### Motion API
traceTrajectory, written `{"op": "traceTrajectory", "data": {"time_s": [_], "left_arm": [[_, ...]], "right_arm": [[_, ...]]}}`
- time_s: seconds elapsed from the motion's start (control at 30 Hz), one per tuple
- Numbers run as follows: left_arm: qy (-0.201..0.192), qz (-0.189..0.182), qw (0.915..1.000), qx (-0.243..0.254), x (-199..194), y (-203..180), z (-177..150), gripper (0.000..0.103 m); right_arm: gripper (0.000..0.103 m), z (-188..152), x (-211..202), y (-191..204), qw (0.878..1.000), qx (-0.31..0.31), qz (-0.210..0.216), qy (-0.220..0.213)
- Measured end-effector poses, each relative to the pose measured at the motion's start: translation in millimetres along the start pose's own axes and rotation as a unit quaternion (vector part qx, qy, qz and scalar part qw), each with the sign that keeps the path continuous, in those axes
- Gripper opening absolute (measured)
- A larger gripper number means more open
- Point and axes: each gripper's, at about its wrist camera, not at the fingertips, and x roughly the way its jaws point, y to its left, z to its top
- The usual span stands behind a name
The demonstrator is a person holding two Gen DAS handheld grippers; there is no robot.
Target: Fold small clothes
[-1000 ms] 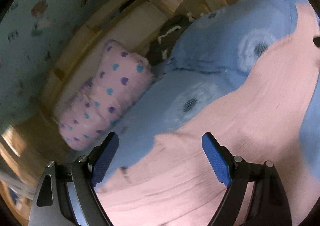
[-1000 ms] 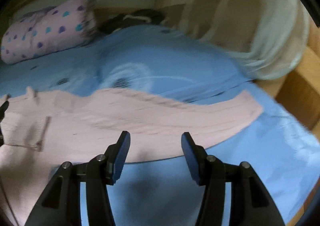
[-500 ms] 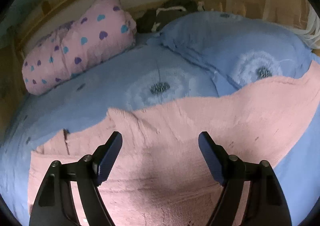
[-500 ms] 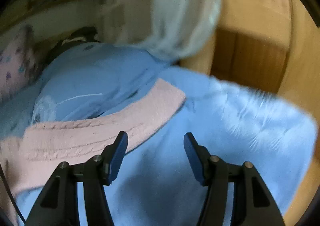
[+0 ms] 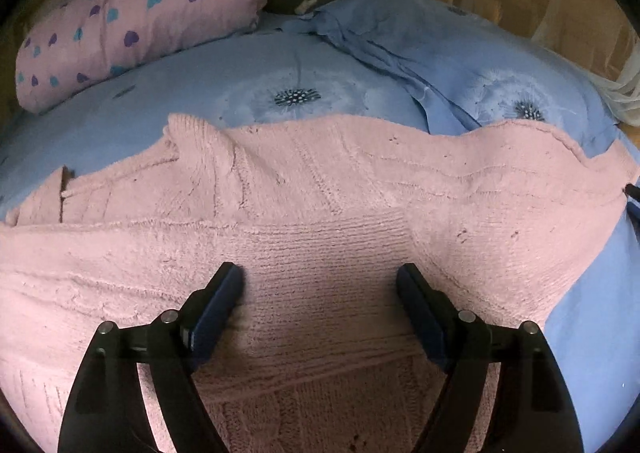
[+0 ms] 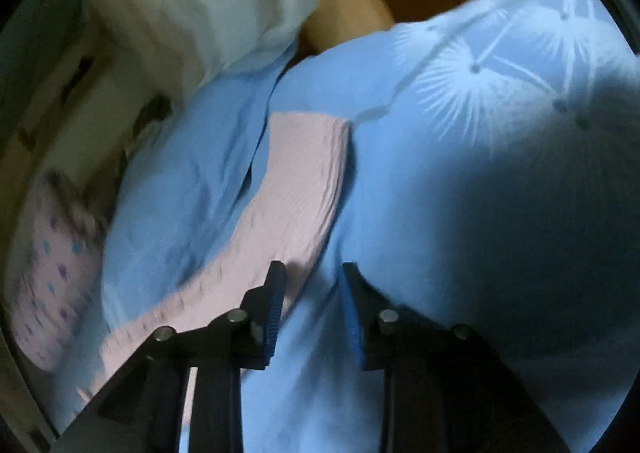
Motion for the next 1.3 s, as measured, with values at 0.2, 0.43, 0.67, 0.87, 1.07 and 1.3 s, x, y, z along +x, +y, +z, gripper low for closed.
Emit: {"op": "traceTrajectory", "data": {"time_s": [0.2,0.43,0.67,0.87,1.07,1.3], "left_arm": [[-0.002,0.002,1.0,0.002,-1,-1,-1,0.062],[0.0,-0.005,1.0,-0.002,2,3,0,0.062],[-0.001,-0.006,0.9999,-0.008,5,4,2,0.062],[-0.001,-0.01,0.9999,-0.011,4,2,3,0.062],[-0.001,-0.019,0.9997,-0.017,4,6,3,0.062],[-0.014,-0.112,0.99,-0.085,-3,37,6,0.064]], "right_arm": [[0.029,17,20,12,1.0,-0.015,-0.006,-0.005],[0.021,35,32,25,0.998,-0.026,-0.047,-0.014],[0.006,-5,0,57,0.999,-0.052,-0.005,-0.001],[0.006,-78,-47,139,0.983,-0.151,0.09,0.057],[0.006,-138,-57,195,0.966,-0.16,0.155,0.129],[0.006,-201,-50,258,0.922,-0.358,0.072,0.13]]}}
